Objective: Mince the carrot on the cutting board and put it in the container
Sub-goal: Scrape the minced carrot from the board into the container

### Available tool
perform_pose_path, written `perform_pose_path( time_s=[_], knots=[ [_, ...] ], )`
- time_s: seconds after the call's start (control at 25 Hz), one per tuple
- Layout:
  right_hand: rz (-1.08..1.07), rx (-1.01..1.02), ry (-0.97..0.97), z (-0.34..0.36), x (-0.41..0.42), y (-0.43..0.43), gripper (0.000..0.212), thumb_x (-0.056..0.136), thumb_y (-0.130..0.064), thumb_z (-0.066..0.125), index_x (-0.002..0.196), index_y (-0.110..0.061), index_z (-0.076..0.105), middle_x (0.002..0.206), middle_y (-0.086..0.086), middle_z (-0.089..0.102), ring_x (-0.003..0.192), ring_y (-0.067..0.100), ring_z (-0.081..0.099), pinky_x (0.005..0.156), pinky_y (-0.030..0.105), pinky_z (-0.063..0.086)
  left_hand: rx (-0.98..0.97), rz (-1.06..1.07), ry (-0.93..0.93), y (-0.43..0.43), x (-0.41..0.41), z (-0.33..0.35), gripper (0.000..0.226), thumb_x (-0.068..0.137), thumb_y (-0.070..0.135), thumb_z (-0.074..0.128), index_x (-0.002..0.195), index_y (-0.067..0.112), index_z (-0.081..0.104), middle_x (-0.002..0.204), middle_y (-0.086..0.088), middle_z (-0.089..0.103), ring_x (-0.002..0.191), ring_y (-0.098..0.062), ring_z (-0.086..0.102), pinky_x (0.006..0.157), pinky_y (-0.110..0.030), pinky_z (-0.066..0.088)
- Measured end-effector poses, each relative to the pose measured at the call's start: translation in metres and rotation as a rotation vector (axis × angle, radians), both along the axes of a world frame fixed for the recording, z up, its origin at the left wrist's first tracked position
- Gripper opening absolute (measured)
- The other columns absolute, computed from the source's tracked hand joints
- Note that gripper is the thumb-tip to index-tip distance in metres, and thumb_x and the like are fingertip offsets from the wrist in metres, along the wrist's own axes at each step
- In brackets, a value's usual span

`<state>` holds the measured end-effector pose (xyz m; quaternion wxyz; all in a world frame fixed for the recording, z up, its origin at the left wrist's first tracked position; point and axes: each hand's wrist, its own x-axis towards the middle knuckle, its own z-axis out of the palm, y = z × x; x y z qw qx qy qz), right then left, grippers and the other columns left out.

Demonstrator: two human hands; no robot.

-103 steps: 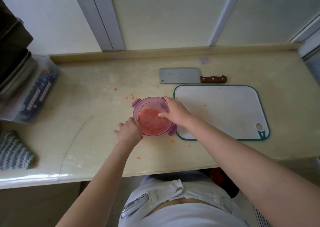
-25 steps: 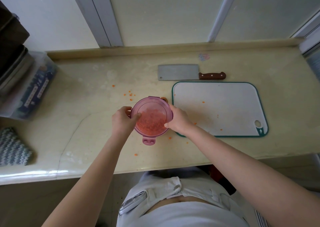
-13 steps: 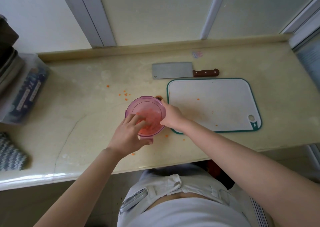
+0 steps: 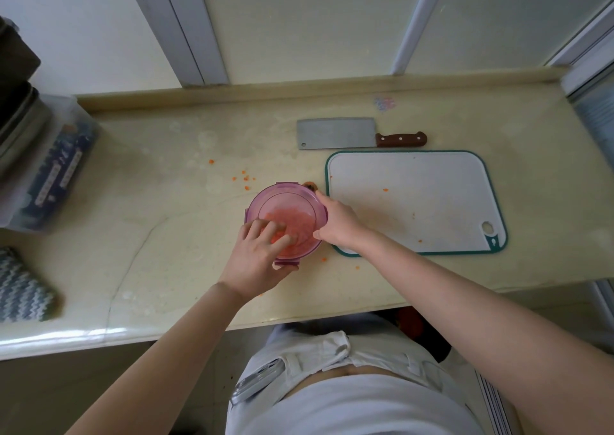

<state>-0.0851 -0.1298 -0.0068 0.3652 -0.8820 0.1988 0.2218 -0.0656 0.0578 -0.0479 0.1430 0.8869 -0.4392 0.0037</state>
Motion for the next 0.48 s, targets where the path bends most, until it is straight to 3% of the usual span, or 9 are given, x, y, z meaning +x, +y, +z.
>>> perform_pose_path(
  time_s=[0.28,0.4,0.48],
  knots=[
    [-0.018,0.028,-0.017,-0.001,-0.001,-0.001,0.085,0.082,-0.002,0.064,0.152,-0.016,0.018,0.149,0.009,0.039,0.133,0.027,0.040,0.101,0.027,0.035,0.008,0.016,0.005,0.000,0.000,0.000,0.052,0.061,0.044,0.081,0.100,0.022,0.055,0.106,-0.008,0.060,0.100,-0.026,0.042,0.080,-0.039,0.043],
    [-0.080,0.097,-0.059,-0.004,-0.003,-0.002,0.084,0.079,0.001,0.066,0.151,-0.015,0.024,0.147,0.007,0.041,0.132,0.025,0.041,0.100,0.024,0.034,-0.023,0.014,0.099,0.002,0.003,0.005,0.041,0.081,0.056,0.052,0.104,0.022,0.056,0.113,-0.005,0.053,0.103,-0.024,0.042,0.087,-0.038,0.036],
    [-0.151,0.182,-0.094,-0.009,-0.006,-0.002,0.079,0.078,0.003,0.066,0.147,-0.013,0.032,0.142,0.006,0.047,0.128,0.024,0.045,0.100,0.026,0.037,-0.105,0.095,0.205,0.002,0.004,0.009,0.037,0.090,0.044,0.042,0.108,0.016,0.058,0.118,-0.009,0.050,0.106,-0.027,0.042,0.092,-0.039,0.035]
  ],
)
